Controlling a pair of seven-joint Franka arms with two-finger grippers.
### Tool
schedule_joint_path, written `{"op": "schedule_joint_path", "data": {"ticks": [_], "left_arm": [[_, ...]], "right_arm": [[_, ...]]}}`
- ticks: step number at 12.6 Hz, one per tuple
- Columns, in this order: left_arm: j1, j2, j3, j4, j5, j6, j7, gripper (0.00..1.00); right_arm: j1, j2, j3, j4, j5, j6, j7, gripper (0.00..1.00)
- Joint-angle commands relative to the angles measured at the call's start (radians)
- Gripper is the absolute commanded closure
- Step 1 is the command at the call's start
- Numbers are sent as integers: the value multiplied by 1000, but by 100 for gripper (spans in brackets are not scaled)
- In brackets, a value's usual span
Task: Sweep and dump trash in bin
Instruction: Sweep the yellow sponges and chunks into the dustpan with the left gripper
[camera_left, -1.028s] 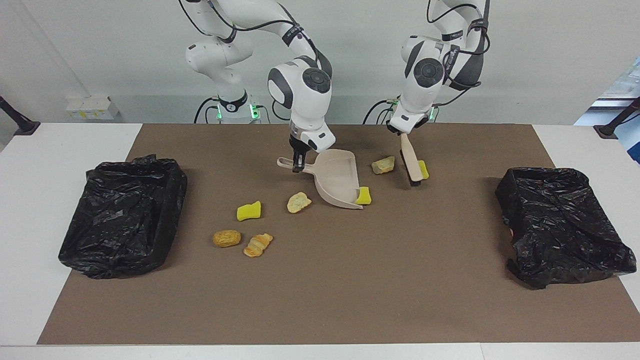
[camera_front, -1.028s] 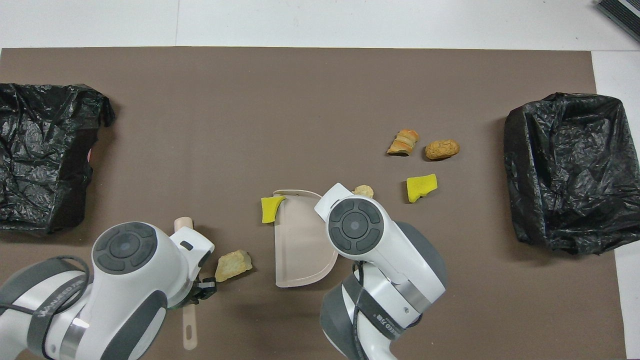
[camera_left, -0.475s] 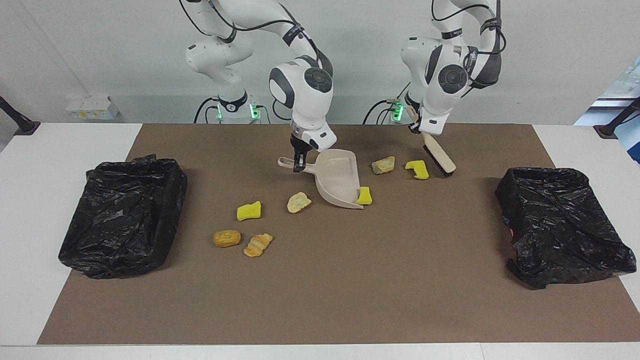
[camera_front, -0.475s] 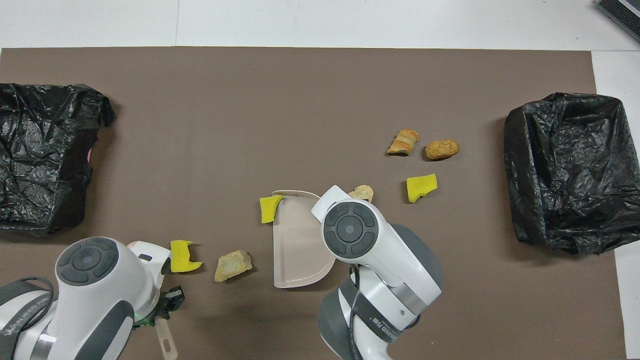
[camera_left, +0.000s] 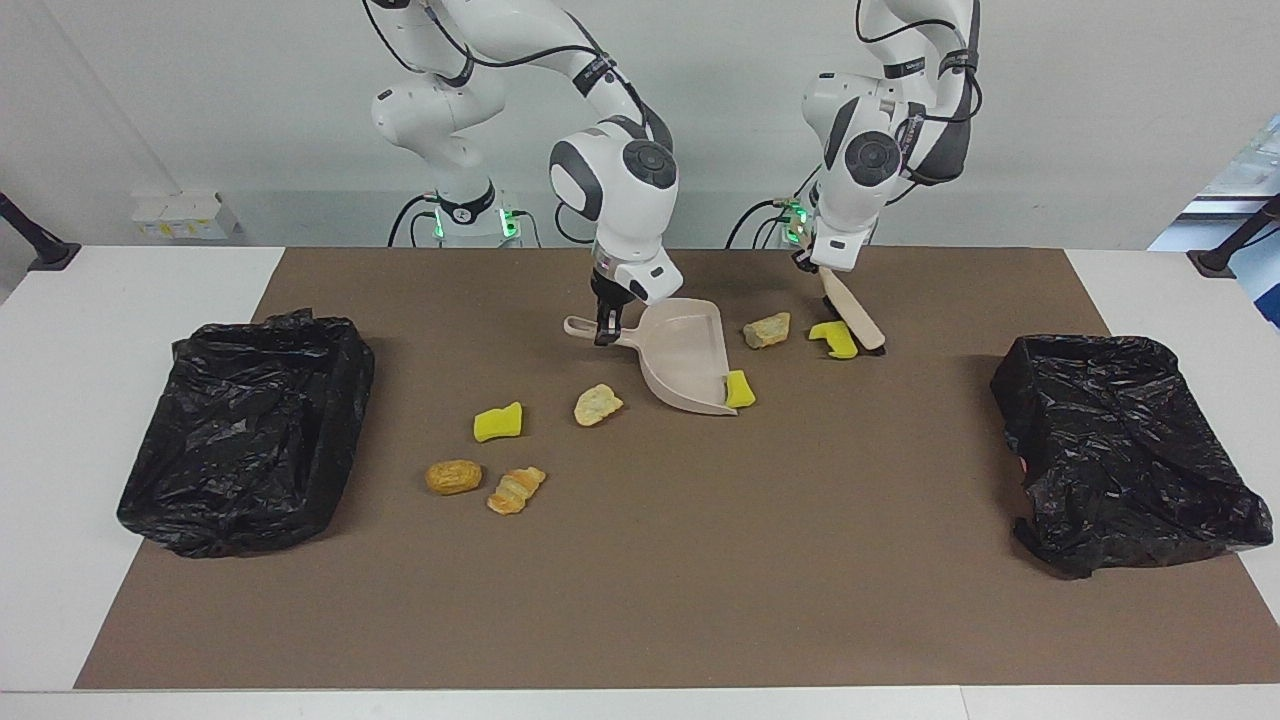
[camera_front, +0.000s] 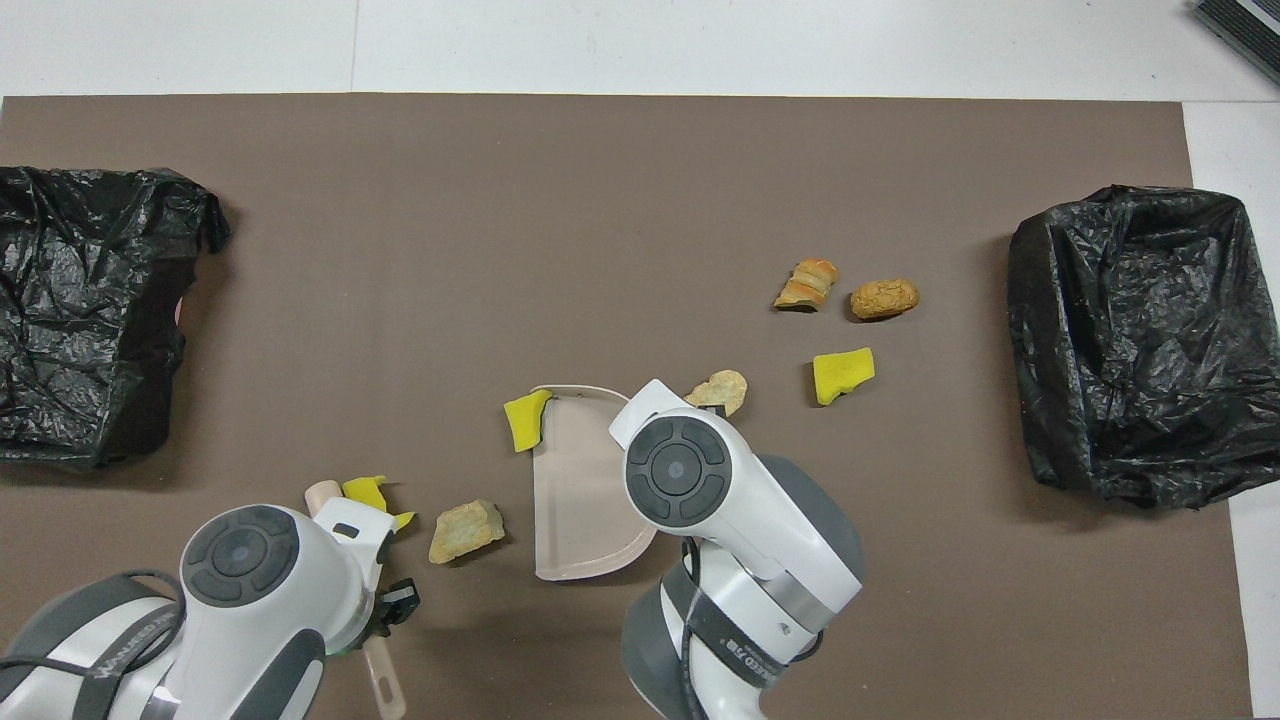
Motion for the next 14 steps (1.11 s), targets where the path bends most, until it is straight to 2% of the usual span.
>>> {"op": "schedule_joint_path", "data": {"ticks": [1,3,5,7,11,14], "left_arm": [[-106,49,9,-8,-72,116,-9,100],[-163,106,7,24,-141,234,32,100],[-191,147,7,82,-216,243,127,100],[-227,187,7,142,-229,256,194,100],[-280,258,7,276,-229,233,223,100],[-266,249,12,314,-226,158,218,100]], "right_arm": [[5,11,4,-6,-24,31,28,100],[5,14,4,-8,-23,48,35,100],[5,19,4,-8,-23,51,37,100],[5,20,4,-8,-23,53,39,100],[-6,20,4,-11,-21,62,42,100],[-10,20,4,-11,-23,62,32,100]]}}
